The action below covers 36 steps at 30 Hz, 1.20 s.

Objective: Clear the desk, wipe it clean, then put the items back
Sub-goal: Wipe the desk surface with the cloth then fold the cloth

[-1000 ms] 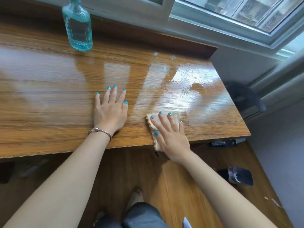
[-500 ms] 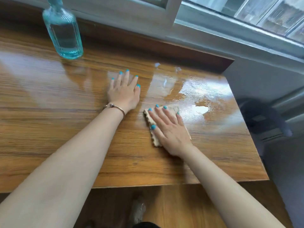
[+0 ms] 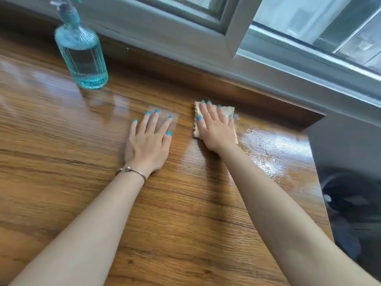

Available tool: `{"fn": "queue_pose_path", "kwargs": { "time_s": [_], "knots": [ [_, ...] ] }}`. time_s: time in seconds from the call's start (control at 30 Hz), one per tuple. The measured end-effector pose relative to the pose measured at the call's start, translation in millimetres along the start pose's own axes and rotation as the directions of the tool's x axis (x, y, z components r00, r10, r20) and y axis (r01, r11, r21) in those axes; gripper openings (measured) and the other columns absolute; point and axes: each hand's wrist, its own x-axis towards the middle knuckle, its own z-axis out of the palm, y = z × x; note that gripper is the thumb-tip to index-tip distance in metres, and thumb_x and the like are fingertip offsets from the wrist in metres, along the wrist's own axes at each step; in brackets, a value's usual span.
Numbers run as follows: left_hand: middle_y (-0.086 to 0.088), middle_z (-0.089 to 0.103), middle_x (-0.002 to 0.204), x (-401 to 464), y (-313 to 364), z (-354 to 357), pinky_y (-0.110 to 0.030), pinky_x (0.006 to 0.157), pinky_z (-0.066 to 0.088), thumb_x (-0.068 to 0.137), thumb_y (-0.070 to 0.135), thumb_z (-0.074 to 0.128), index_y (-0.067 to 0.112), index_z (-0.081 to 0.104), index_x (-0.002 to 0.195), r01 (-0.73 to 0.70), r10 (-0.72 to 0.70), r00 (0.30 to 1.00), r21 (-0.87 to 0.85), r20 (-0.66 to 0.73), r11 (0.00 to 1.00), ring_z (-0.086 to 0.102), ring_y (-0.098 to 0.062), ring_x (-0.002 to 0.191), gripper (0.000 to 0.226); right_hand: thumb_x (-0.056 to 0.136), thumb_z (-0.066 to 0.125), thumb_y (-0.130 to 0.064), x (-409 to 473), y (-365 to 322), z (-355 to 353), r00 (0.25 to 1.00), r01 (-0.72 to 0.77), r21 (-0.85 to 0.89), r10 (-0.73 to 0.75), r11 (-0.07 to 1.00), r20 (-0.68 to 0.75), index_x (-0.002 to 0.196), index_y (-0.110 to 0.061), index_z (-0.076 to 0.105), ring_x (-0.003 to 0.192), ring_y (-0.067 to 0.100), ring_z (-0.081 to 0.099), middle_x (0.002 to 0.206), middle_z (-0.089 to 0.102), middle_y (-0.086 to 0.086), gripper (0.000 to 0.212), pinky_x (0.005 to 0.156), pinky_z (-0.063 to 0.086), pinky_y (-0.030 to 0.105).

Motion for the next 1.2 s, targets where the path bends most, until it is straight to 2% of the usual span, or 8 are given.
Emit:
{"fn": "queue_pose_path", "kwargs": {
  "time_s": [0.07,0.23,0.4,0.57,0.77,0.9,1.1,1.2],
  "knots": [
    [0.001,0.007,0.163,0,0,-1,-0.044,0.119,-0.001,0.102,0.042,0.018,0.040,0.012,0.153,-0.002,0.002,1.000,-0.002,0.007,1.000,0.001,-0.019,0.150,0.051,0.104,0.014,-0.043,-1,-8,1,1.000,-0.014,0.011,0.014,1.000,0.007,0.155,-0.035,0.002,0.151,0.019,-0.005,0.164,-0.002,-0.011,0.053,0.120,0.001,0.051],
    [0.002,0.003,0.163,-2,2,-4,-0.044,0.119,-0.002,0.101,0.043,0.014,0.040,0.007,0.153,0.003,-0.003,0.999,0.002,0.039,1.000,-0.003,-0.018,0.150,0.052,0.104,0.016,-0.044,-57,9,9,0.977,0.212,-0.030,-0.211,0.977,0.037,0.154,-0.040,0.003,0.150,0.015,-0.007,0.163,-0.001,-0.015,0.052,0.119,-0.001,0.044],
    [0.001,0.002,0.163,0,1,-6,-0.044,0.120,-0.002,0.102,0.042,0.015,0.040,0.009,0.153,0.000,0.002,0.999,-0.031,0.035,1.000,-0.003,-0.019,0.150,0.052,0.103,0.014,-0.043,27,-10,-8,0.999,-0.053,-0.011,0.053,0.999,-0.012,0.155,-0.035,0.007,0.151,0.018,-0.001,0.164,0.003,-0.010,0.052,0.120,0.004,0.049],
    [0.001,0.003,0.163,0,3,-5,-0.045,0.119,-0.001,0.101,0.042,0.015,0.040,0.008,0.153,0.003,-0.002,1.000,-0.025,0.030,1.000,-0.003,-0.019,0.150,0.053,0.104,0.013,-0.045,-42,4,5,0.972,0.233,-0.027,-0.232,0.972,0.029,0.153,-0.043,0.006,0.150,0.012,-0.005,0.162,0.004,-0.018,0.049,0.120,-0.002,0.042],
    [0.000,0.003,0.163,1,2,-4,-0.046,0.119,0.000,0.100,0.042,0.013,0.039,0.008,0.153,-0.003,0.003,1.000,-0.034,0.016,0.999,-0.003,-0.020,0.150,0.053,0.104,0.016,-0.041,15,-26,0,0.999,-0.036,0.011,0.036,0.999,0.009,0.154,-0.038,0.005,0.150,0.016,-0.005,0.163,0.001,-0.013,0.052,0.119,-0.001,0.050],
    [-0.001,0.002,0.163,-1,1,-4,-0.047,0.120,0.001,0.100,0.043,0.012,0.037,0.007,0.153,-0.026,0.027,0.999,-0.024,0.036,0.999,-0.003,-0.021,0.150,0.054,0.104,0.020,-0.045,-31,-15,7,0.981,0.180,0.003,-0.180,0.984,0.071,0.154,-0.043,0.006,0.150,0.011,-0.007,0.162,0.001,-0.019,0.051,0.119,-0.003,0.045],
    [-0.001,0.000,0.163,-2,1,-9,-0.048,0.120,0.001,0.100,0.046,0.010,0.037,0.004,0.154,-0.026,0.028,0.998,-0.038,0.050,0.999,-0.004,-0.022,0.150,0.055,0.095,0.034,-0.052,-22,-18,7,0.979,0.090,0.093,-0.071,0.992,-0.194,0.142,-0.030,0.044,0.142,0.024,0.031,0.151,0.039,-0.001,0.053,0.115,0.023,0.045],
    [-0.002,-0.002,0.163,-3,2,-11,-0.049,0.120,0.002,0.100,0.047,0.008,0.036,0.000,0.154,-0.031,0.033,0.997,-0.034,0.064,0.999,-0.005,-0.022,0.150,0.056,0.098,0.020,-0.052,-36,-10,9,0.982,0.165,0.009,-0.163,0.986,-0.095,0.150,-0.036,0.031,0.149,0.015,0.016,0.158,0.028,-0.010,0.055,0.119,0.012,0.041]
  ]
}}
